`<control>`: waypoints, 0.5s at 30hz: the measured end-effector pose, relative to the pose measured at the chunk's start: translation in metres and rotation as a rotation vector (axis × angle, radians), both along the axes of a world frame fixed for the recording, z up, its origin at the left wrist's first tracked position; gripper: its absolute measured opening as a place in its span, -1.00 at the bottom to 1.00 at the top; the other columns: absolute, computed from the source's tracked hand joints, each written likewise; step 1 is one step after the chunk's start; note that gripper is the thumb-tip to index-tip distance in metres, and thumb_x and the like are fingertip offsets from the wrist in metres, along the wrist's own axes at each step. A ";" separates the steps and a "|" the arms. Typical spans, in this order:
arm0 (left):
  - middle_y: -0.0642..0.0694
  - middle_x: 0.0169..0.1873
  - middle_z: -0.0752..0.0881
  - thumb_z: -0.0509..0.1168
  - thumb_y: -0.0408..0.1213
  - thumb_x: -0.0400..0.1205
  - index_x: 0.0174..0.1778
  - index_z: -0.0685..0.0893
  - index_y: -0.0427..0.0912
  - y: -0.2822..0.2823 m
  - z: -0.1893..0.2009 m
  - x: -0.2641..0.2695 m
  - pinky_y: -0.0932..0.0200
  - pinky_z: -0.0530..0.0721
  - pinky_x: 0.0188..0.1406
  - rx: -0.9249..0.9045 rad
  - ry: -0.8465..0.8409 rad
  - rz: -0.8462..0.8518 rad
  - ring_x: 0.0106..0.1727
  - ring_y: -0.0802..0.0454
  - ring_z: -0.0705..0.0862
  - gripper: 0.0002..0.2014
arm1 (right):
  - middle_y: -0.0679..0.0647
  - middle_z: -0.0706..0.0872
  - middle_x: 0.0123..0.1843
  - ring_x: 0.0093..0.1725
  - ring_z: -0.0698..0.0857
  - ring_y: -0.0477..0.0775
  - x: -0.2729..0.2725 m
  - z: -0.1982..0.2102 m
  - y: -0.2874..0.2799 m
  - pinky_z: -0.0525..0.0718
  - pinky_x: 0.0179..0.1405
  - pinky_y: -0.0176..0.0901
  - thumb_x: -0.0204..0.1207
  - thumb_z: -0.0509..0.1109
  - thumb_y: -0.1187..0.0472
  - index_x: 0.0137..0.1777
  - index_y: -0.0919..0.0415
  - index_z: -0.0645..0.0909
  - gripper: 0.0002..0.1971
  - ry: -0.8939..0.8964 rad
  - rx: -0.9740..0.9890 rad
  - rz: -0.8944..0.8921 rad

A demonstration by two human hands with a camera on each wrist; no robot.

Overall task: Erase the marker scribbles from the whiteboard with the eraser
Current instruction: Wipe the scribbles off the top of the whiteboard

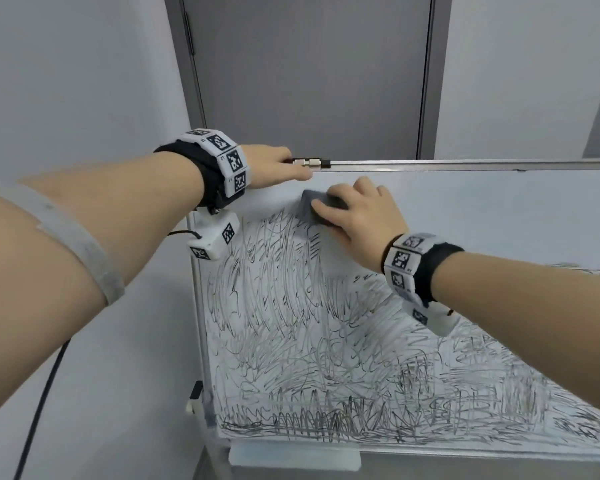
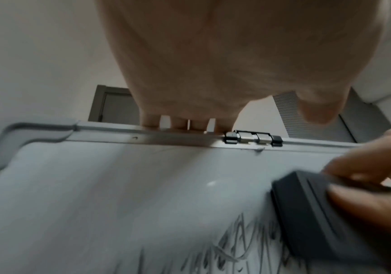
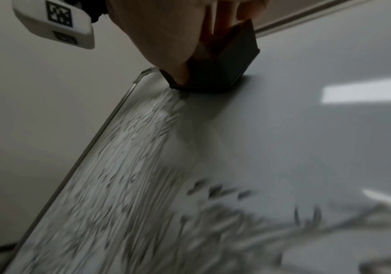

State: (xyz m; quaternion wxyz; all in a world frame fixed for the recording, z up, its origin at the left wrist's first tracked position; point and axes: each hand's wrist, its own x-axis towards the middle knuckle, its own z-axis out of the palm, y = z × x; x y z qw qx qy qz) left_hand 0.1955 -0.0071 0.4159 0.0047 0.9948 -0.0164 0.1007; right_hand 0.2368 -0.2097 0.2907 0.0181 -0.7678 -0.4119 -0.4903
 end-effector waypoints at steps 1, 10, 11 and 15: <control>-0.01 -0.03 0.61 0.05 0.42 0.65 0.21 0.53 -0.09 0.004 -0.002 0.001 0.04 0.35 -0.03 0.013 -0.003 -0.026 0.07 -0.09 0.54 -0.39 | 0.13 0.64 0.21 0.00 0.51 0.26 -0.003 -0.012 0.005 0.44 -0.18 0.07 0.51 0.41 0.14 0.35 0.00 0.62 -0.61 0.005 -0.037 0.018; 0.03 -0.04 0.63 -0.03 0.39 0.69 0.18 0.59 -0.06 0.015 -0.008 0.001 0.04 0.43 0.08 0.044 -0.047 -0.146 0.07 -0.07 0.56 -0.40 | 0.10 0.66 0.14 -0.05 0.52 0.25 -0.013 -0.010 0.025 0.43 -0.24 0.02 0.46 0.47 0.15 0.31 -0.01 0.63 -0.60 -0.021 -0.069 -0.010; 0.06 0.02 0.63 -0.05 0.40 0.69 0.23 0.61 -0.01 0.016 -0.008 0.001 0.05 0.43 0.15 0.034 -0.056 -0.155 0.11 -0.04 0.55 -0.40 | 0.10 0.66 0.15 -0.05 0.52 0.25 -0.012 0.005 0.028 0.45 -0.24 0.02 0.49 0.45 0.14 0.32 -0.01 0.63 -0.62 -0.010 0.013 -0.028; -0.03 0.09 0.71 -0.15 0.47 0.63 0.21 0.66 -0.02 0.032 -0.011 -0.001 0.03 0.46 0.12 -0.013 -0.187 -0.071 0.20 -0.14 0.62 -0.28 | 0.11 0.66 0.18 -0.03 0.51 0.25 -0.009 0.010 0.037 0.46 -0.21 0.03 0.56 0.40 0.07 0.32 -0.02 0.65 -0.67 -0.003 0.049 0.008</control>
